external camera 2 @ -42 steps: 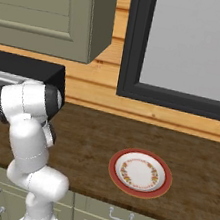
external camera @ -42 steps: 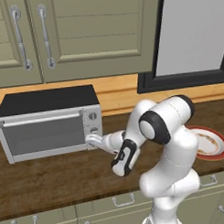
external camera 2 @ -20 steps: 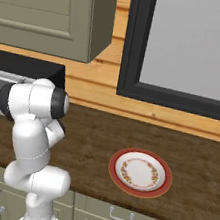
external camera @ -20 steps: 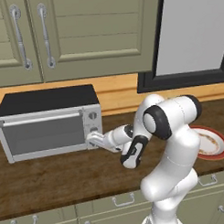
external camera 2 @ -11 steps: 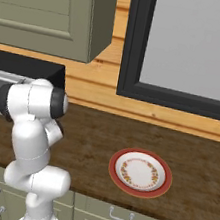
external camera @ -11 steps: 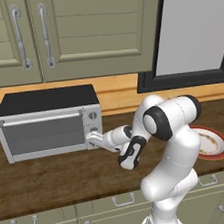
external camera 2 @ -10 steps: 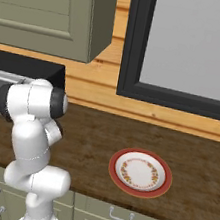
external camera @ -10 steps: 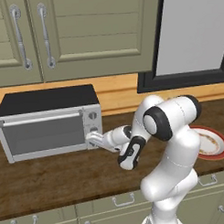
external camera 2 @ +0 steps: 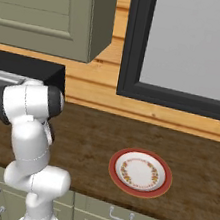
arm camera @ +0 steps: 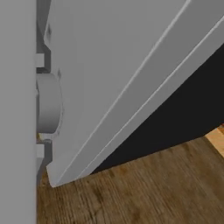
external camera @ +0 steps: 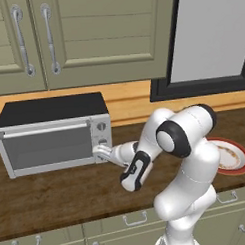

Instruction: Pick up the kebab skewer and baguette bread, and place them inside the toaster oven. Close the toaster oven door and start by setting the timer.

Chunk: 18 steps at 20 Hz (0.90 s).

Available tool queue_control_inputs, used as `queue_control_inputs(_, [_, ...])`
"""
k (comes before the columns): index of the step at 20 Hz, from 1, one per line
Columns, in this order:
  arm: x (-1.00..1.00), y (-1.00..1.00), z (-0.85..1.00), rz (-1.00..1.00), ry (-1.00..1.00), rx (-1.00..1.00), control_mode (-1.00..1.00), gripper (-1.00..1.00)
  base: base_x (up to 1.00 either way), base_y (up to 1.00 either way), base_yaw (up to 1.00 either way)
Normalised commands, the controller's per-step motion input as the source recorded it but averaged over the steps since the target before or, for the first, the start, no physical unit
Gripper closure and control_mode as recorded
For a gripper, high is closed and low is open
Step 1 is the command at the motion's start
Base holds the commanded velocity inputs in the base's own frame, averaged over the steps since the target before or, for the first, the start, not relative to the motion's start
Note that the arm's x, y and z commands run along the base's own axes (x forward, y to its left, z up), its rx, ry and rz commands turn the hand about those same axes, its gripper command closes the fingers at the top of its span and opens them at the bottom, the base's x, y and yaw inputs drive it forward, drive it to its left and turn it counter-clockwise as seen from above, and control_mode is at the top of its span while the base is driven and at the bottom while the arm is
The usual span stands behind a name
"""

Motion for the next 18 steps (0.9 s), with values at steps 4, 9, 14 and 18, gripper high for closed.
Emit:
queue_control_inputs(4, [-0.37,-0.18,-0.28,0.00,-0.21,0.19,-1.00,1.00,0.00,0.00,0.00])
queue_control_inputs(9, [-0.34,-0.24,-0.22,0.00,-0.20,0.23,-1.00,1.00,0.00,0.00,0.00])
queue_control_inputs(14, [-0.33,-0.50,-0.14,0.00,-0.05,0.46,-1.00,1.00,0.00,0.00,0.00])
queue_control_inputs(18, [-0.31,-0.77,-0.28,0.00,0.00,0.61,-1.00,1.00,0.00,0.00,0.00])
